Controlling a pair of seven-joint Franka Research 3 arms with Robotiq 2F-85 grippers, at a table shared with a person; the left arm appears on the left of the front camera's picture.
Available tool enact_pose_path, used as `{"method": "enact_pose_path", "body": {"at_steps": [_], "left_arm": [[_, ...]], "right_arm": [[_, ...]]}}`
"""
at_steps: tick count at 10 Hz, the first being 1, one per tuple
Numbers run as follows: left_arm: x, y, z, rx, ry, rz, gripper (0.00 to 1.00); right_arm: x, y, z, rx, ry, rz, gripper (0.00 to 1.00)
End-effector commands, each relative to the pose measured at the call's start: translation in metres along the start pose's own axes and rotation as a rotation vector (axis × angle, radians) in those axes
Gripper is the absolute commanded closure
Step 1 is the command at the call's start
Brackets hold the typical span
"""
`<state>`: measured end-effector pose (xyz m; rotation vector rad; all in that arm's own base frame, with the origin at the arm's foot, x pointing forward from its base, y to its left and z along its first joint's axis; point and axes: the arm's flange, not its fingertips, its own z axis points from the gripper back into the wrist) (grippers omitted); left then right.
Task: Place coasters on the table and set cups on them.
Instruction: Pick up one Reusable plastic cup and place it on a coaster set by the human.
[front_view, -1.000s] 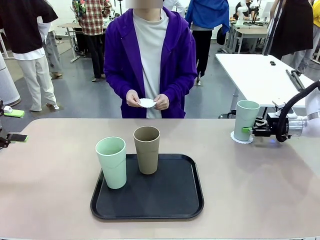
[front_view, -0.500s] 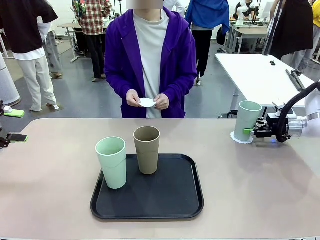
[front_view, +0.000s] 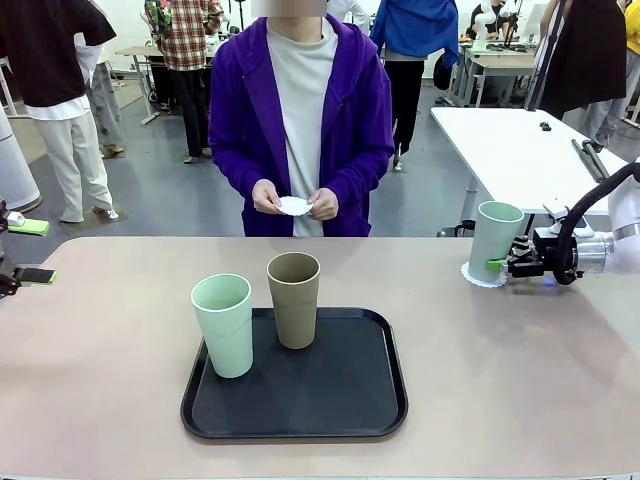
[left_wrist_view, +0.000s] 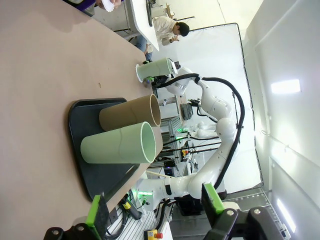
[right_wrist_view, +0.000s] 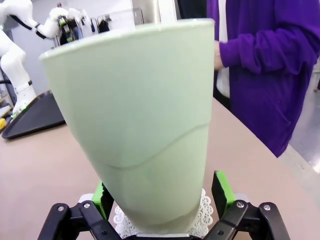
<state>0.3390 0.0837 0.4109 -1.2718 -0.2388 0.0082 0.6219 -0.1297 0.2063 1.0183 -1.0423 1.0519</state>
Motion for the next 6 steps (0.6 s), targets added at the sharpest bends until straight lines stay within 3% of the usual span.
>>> {"method": "enact_pose_path", "body": {"at_steps": [1,6], "left_arm": [[0.000,0.000,0.001,-0.009,-0.006,-0.013,0.00],[0.000,0.000,0.001,-0.009,-0.006,-0.013,0.00]], "right_arm": [[0.007,0.008,0.001,-0.022,0.141,-0.017,0.00],[0.026,0.028,0.022,-0.107,0.286,-0.004,0.00]]}}
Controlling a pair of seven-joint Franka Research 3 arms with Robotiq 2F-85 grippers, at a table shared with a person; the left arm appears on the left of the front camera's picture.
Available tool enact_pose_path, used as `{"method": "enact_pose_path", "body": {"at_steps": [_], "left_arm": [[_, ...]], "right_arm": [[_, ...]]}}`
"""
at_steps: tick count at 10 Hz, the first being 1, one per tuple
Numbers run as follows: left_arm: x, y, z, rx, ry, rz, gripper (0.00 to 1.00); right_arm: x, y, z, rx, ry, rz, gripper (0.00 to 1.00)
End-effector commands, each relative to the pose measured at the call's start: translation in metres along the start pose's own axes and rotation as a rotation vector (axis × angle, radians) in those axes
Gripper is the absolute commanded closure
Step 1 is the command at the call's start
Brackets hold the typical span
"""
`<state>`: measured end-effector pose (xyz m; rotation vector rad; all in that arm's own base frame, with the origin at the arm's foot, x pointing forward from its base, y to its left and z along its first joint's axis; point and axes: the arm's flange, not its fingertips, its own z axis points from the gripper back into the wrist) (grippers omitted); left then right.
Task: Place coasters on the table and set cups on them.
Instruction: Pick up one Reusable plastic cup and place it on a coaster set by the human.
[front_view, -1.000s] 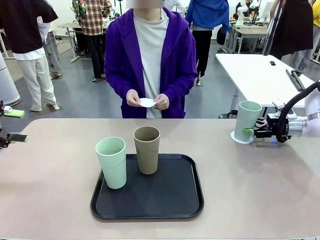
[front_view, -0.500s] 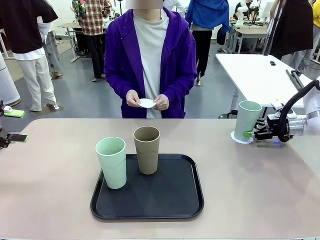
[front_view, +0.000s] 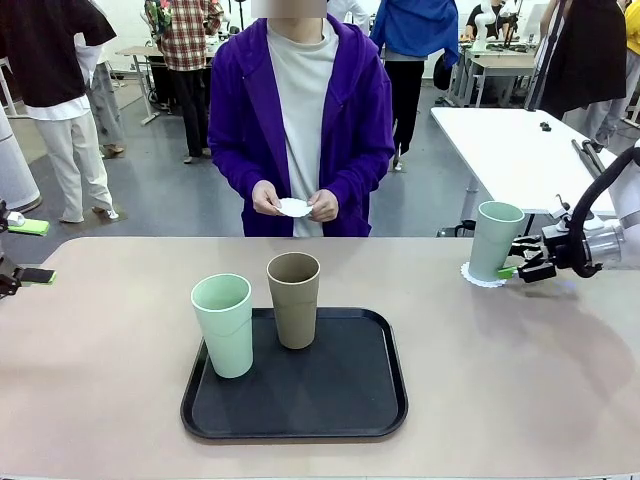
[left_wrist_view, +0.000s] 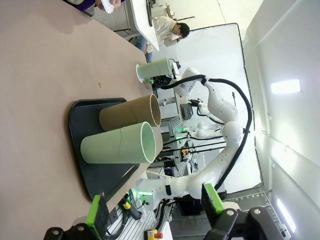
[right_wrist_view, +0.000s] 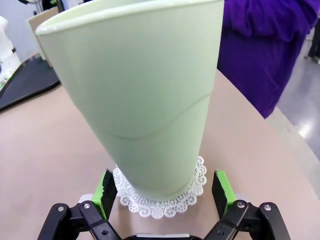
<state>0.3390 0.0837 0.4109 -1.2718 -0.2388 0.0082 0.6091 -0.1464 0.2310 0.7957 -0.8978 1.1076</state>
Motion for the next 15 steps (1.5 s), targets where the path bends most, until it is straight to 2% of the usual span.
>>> {"method": "enact_pose_path", "body": {"at_steps": [1,3,5,6,7,8,10,15], "left_arm": [[0.000,0.000,0.001,-0.009,-0.006,-0.013,0.00],[0.000,0.000,0.001,-0.009,-0.006,-0.013,0.00],[0.000,0.000,0.001,-0.009,-0.006,-0.013,0.00],[0.000,0.000,0.001,-0.009,-0.006,-0.013,0.00],[0.000,0.000,0.001,-0.009,-0.006,-0.013,0.00],[0.000,0.000,0.001,-0.009,-0.006,-0.013,0.00],[0.000,0.000,0.001,-0.009,-0.006,-0.013,0.00],[0.000,0.000,0.001,-0.009,-0.006,-0.013,0.00]], "right_arm": [[0.010,0.018,0.012,-0.051,0.082,-0.036,0.00],[0.025,0.036,0.027,-0.080,0.149,-0.078,0.00],[0.059,0.065,0.035,-0.148,0.227,-0.177,0.00],[0.077,0.083,0.038,-0.199,0.331,-0.242,0.00],[0.097,0.105,0.038,-0.311,0.508,-0.357,0.00],[0.121,0.124,0.040,-0.383,0.584,-0.448,0.00],[0.172,0.151,0.040,-0.479,0.664,-0.526,0.00],[0.271,0.197,0.015,-0.597,0.851,-0.556,0.00]]}}
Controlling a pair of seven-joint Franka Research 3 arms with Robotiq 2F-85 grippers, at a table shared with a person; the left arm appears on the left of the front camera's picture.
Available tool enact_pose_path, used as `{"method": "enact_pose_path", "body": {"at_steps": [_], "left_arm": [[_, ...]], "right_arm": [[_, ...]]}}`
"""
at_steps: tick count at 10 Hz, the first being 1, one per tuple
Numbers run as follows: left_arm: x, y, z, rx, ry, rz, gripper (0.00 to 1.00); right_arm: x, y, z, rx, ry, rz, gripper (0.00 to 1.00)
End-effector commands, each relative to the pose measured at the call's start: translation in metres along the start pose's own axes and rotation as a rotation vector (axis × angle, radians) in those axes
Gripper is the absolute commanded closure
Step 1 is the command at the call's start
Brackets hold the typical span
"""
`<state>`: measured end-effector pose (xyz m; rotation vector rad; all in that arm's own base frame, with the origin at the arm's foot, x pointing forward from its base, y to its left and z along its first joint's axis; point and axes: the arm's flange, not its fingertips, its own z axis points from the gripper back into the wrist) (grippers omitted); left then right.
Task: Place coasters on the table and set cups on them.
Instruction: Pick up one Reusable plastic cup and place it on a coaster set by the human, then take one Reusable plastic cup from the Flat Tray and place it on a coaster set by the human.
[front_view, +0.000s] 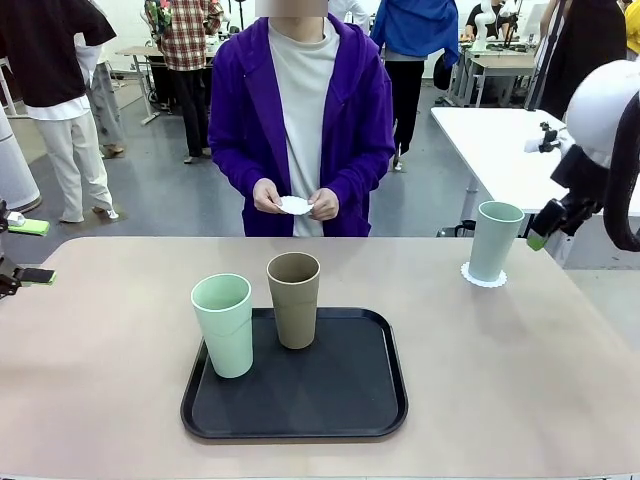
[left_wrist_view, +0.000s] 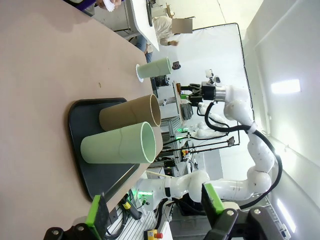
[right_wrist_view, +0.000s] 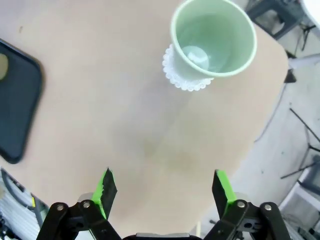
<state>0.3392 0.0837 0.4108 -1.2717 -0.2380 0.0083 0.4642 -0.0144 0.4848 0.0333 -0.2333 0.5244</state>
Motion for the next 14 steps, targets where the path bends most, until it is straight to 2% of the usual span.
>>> {"method": "enact_pose_path", "body": {"at_steps": [1,3,14], "left_arm": [[0.000,0.000,0.001,-0.009,-0.007,-0.014,0.00],[0.000,0.000,0.001,-0.009,-0.007,-0.014,0.00],[0.000,0.000,0.001,-0.009,-0.007,-0.014,0.00]], "right_arm": [[0.019,0.021,0.020,-0.039,0.043,0.005,0.00],[0.028,0.040,0.032,-0.057,0.036,-0.019,0.00],[0.026,0.037,0.033,-0.042,0.022,0.008,0.00]]}}
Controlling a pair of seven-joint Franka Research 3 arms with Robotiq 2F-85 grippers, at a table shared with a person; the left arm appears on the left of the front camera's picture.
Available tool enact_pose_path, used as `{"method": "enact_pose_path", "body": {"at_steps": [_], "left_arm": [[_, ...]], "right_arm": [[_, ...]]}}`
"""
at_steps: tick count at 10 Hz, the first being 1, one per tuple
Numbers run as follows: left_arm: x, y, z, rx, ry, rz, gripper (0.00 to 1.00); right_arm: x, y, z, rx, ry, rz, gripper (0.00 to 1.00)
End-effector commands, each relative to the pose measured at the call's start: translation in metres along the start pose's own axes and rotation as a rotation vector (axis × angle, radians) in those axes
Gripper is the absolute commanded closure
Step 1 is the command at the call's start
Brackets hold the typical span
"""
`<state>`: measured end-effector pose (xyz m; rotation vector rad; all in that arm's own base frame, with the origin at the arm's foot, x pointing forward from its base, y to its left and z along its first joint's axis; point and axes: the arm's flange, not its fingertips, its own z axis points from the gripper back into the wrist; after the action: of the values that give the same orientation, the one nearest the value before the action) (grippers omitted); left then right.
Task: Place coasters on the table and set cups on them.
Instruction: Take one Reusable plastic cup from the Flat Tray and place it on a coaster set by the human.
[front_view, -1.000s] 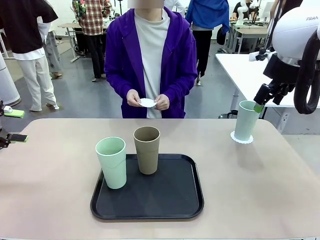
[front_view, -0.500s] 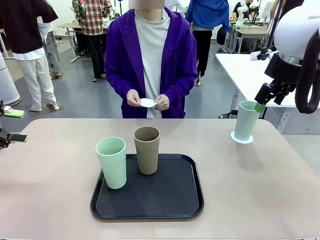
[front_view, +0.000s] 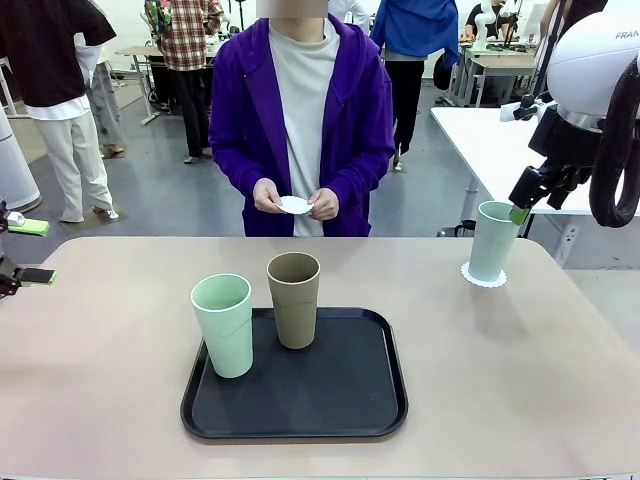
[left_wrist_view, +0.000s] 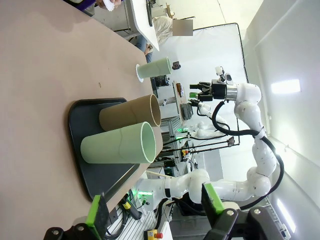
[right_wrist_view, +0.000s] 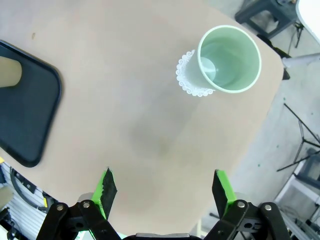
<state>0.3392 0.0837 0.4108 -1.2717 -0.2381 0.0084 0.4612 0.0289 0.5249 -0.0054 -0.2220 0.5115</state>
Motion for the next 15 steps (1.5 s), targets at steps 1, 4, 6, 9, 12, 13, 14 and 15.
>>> {"method": "enact_pose_path", "body": {"at_steps": [1,4,6,9,12,13,14,15], "left_arm": [[0.000,0.000,0.001,-0.009,-0.006,-0.014,0.00],[0.000,0.000,0.001,-0.009,-0.006,-0.014,0.00],[0.000,0.000,0.001,-0.009,-0.006,-0.014,0.00],[0.000,0.000,0.001,-0.009,-0.006,-0.014,0.00],[0.000,0.000,0.001,-0.009,-0.006,-0.014,0.00],[0.000,0.000,0.001,-0.009,-0.006,-0.014,0.00],[0.000,0.000,0.001,-0.009,-0.006,-0.014,0.00],[0.000,0.000,0.001,-0.009,-0.006,-0.014,0.00]], "right_arm": [[-0.002,-0.001,-0.002,-0.007,0.001,0.016,0.00],[0.000,0.000,0.000,0.000,0.000,0.001,0.00],[-0.062,0.012,0.000,0.044,0.061,-0.231,0.00],[-0.118,0.010,-0.018,0.166,0.074,-0.348,0.00],[-0.107,0.004,-0.019,0.126,0.112,-0.302,0.00],[-0.125,0.006,-0.021,0.156,0.098,-0.322,0.00],[-0.128,-0.021,-0.016,0.374,0.011,-0.342,0.00],[-0.138,-0.051,-0.012,0.574,-0.060,-0.378,0.00]]}}
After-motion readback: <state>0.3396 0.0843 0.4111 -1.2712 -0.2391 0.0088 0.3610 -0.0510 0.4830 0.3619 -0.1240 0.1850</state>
